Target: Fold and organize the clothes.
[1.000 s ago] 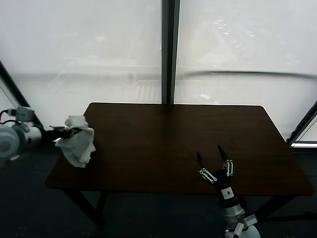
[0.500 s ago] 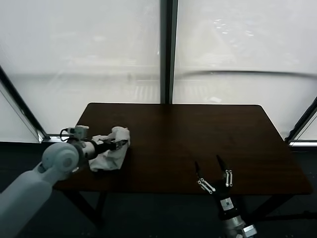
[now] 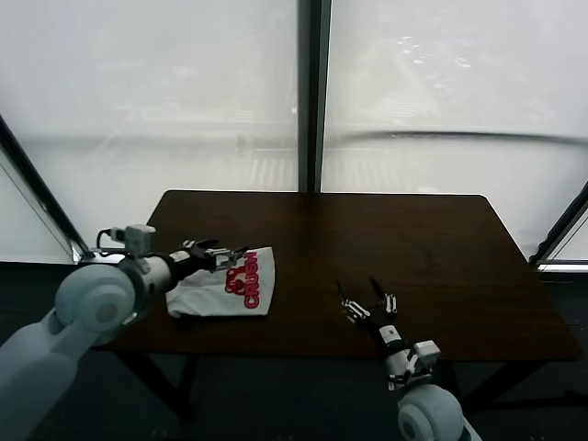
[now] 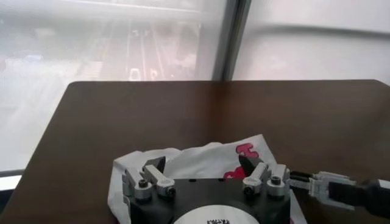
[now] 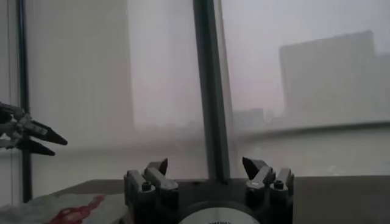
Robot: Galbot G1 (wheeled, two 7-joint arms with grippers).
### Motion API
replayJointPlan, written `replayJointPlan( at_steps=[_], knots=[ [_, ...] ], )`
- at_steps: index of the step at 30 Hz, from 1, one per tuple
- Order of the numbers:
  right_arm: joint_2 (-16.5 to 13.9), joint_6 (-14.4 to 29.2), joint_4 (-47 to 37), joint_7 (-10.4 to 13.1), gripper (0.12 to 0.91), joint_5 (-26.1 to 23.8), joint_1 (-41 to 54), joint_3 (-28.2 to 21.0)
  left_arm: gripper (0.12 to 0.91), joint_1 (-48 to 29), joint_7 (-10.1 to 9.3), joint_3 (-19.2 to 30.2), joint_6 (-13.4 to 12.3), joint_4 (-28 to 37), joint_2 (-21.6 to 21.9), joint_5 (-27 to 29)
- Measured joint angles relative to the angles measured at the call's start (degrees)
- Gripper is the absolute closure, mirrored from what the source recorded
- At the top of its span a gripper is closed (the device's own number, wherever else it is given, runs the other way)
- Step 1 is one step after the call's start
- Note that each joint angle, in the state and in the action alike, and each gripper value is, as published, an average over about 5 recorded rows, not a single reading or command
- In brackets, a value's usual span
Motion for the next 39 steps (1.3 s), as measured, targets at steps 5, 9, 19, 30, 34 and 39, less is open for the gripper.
replayJointPlan(
  at_steps=[5,9,19,30,34,39],
  knots=[
    [1.62,-7.44,-3.29,-0.59,0.118,5.09,8.87,-5.26,0.123,0.90,0.10,-2.43,0.01,1.39,0.17,1.74],
    [3.68,-10.80,-7.24,0.11,0.118,7.37,14.67,-9.15,0.123,2.30,0.40,-3.62,0.01,2.71,-0.39,3.49],
    [9.54,-15.77,-16.01,0.82,0.118,13.50,21.65,-12.57,0.123,5.59,1.46,-6.15,0.01,4.45,-1.06,5.87],
    [12.30,-16.22,-22.15,-1.04,0.118,14.93,24.01,-12.05,0.123,9.65,3.90,-9.13,0.01,4.63,-1.33,8.82],
    [12.93,-16.18,-24.05,-2.59,0.119,14.91,24.63,-11.64,0.123,10.91,4.00,-10.30,0.01,4.57,-1.43,9.09],
    [13.53,-16.13,-25.72,-4.37,0.181,14.90,24.78,-11.40,0.123,12.38,4.04,-11.53,0.01,4.37,-1.60,9.44]
  ],
)
